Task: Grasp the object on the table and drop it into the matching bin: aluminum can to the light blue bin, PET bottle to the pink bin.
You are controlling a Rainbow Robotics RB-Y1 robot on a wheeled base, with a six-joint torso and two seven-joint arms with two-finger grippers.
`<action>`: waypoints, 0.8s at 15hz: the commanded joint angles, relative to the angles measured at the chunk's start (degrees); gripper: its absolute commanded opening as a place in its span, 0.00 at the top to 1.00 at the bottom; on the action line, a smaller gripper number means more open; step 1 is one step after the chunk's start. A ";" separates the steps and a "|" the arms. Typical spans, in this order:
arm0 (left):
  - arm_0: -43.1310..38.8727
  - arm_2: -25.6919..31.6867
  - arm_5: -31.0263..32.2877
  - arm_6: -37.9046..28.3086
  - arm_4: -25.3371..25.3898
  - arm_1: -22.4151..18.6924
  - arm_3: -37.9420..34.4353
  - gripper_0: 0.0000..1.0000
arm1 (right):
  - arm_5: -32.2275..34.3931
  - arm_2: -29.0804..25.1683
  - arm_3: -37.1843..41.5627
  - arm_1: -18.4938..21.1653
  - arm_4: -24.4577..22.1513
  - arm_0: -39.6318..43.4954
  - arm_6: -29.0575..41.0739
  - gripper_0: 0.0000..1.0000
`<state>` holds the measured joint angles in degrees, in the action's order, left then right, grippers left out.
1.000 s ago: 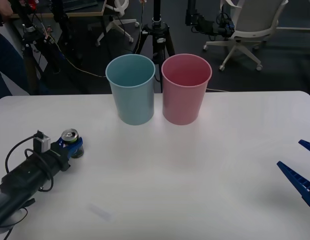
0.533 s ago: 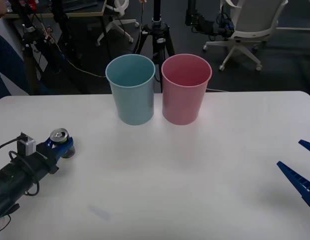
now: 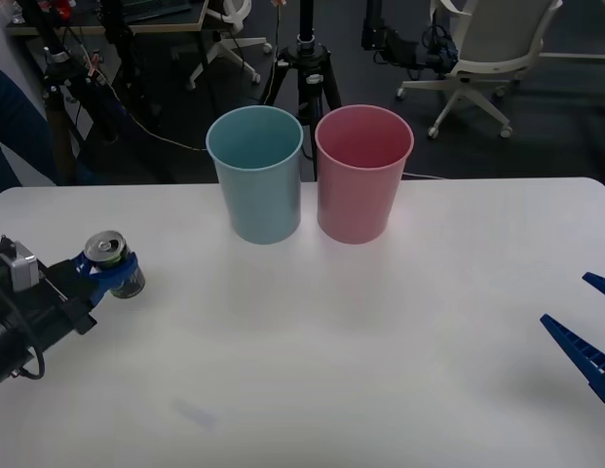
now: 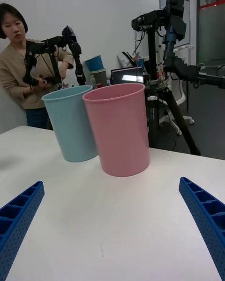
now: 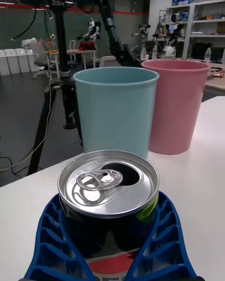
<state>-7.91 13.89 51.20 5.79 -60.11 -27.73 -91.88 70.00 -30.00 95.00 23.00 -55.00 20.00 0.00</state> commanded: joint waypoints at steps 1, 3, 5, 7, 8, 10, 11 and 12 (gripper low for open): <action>-2.90 0.00 -0.84 -6.85 -0.09 -3.47 -8.22 1.00 | 0.00 0.00 0.00 0.00 0.00 0.00 0.00 0.00; -4.21 0.00 -2.16 -10.80 -0.09 -6.11 -12.97 1.00 | 0.00 0.00 0.00 0.00 0.00 0.00 0.00 0.00; -4.13 0.00 -2.34 -15.90 -0.09 -8.92 -15.96 1.00 | 0.00 0.00 0.00 0.00 0.00 0.00 0.00 0.00; -3.42 0.00 -2.51 -19.68 0.34 -11.73 -17.36 1.00 | 0.00 0.00 0.00 0.00 0.00 0.00 0.00 0.00; -2.98 0.00 -2.60 -21.26 0.78 -12.44 -17.72 1.00 | 0.00 0.00 0.00 0.00 0.00 0.00 0.00 0.00; -2.81 1.85 -2.51 -22.40 0.87 -13.14 -19.03 0.99 | 0.00 0.00 0.00 0.00 0.00 0.00 0.00 0.00; -2.81 2.02 -2.43 -22.67 1.66 -14.02 -19.03 0.99 | 0.00 0.00 0.00 0.00 0.00 0.00 0.00 0.00; -2.63 2.02 -2.69 -23.02 2.28 -14.72 -19.03 1.00 | 0.00 0.00 0.00 0.00 0.00 0.00 0.00 0.00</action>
<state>-10.67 15.86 48.68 -16.97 -58.33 -41.93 -110.92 70.00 -30.00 95.00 23.00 -55.00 20.00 0.00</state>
